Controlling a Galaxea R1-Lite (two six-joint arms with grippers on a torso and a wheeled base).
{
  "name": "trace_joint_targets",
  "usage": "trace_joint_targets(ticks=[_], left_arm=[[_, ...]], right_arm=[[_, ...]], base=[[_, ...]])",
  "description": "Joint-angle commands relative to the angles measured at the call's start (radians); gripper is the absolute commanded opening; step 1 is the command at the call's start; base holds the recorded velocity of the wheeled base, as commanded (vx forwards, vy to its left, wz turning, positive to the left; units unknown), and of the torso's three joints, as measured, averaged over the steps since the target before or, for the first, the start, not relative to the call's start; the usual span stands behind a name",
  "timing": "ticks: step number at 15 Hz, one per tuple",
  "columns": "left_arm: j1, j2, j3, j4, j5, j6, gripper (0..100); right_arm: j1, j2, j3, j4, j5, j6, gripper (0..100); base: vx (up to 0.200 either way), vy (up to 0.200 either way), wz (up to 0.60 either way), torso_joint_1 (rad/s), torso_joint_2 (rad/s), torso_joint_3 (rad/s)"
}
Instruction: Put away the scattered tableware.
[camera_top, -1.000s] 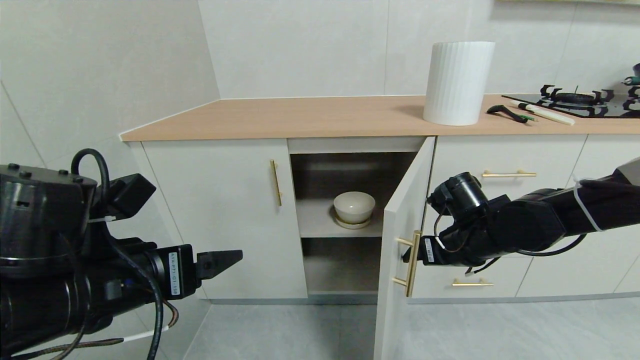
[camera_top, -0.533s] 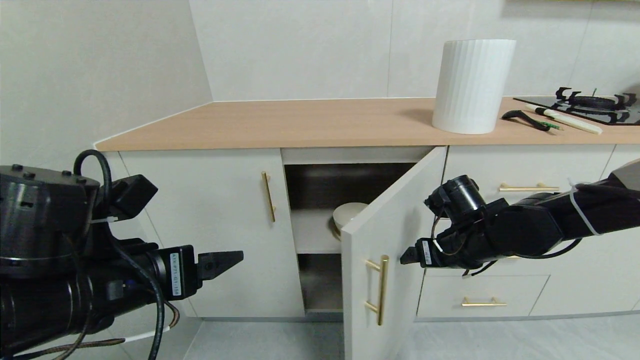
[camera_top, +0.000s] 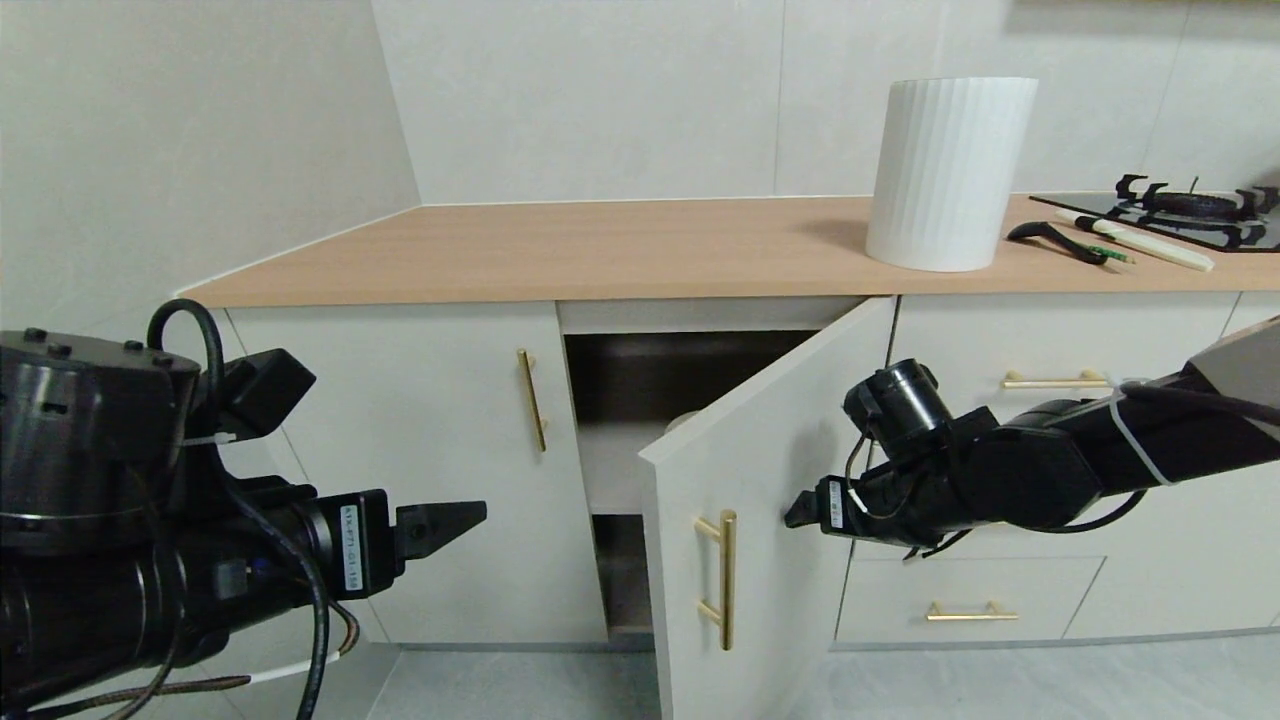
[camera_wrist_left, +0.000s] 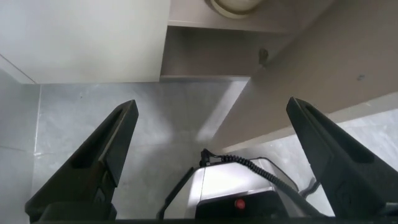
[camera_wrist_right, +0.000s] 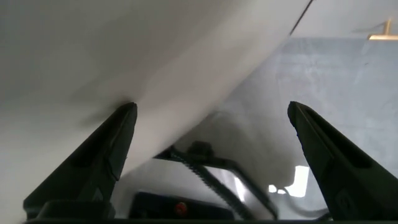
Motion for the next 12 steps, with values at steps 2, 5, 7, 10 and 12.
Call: trace_joint_targets(ticks=[2, 5, 7, 10, 12], left_arm=[[0.000, 0.000, 0.000, 0.000, 0.001, -0.001, 100], [0.000, 0.001, 0.000, 0.000, 0.001, -0.001, 100], [0.000, -0.005, 0.002, 0.000, 0.001, -0.001, 100], [-0.009, -0.016, 0.002, 0.000, 0.001, -0.001, 100], [-0.009, -0.016, 0.003, 0.000, 0.001, -0.001, 100]], right_arm=[[0.007, 0.024, -0.009, -0.110, 0.004, 0.067, 100], [0.009, 0.051, -0.011, -0.218, 0.006, 0.144, 100], [0.010, 0.057, -0.015, -0.235, 0.007, 0.165, 100], [0.013, 0.055, -0.017, -0.236, 0.038, 0.176, 100], [0.013, 0.070, -0.035, -0.238, 0.039, 0.200, 100]], base=[[0.000, 0.000, 0.00, 0.000, 0.00, 0.000], [0.000, 0.000, 0.00, 0.000, 0.00, 0.000], [0.000, 0.000, 0.00, 0.000, 0.00, 0.000], [0.000, 0.000, 0.00, 0.000, 0.00, 0.000], [0.000, 0.000, 0.00, 0.000, 0.00, 0.000]])
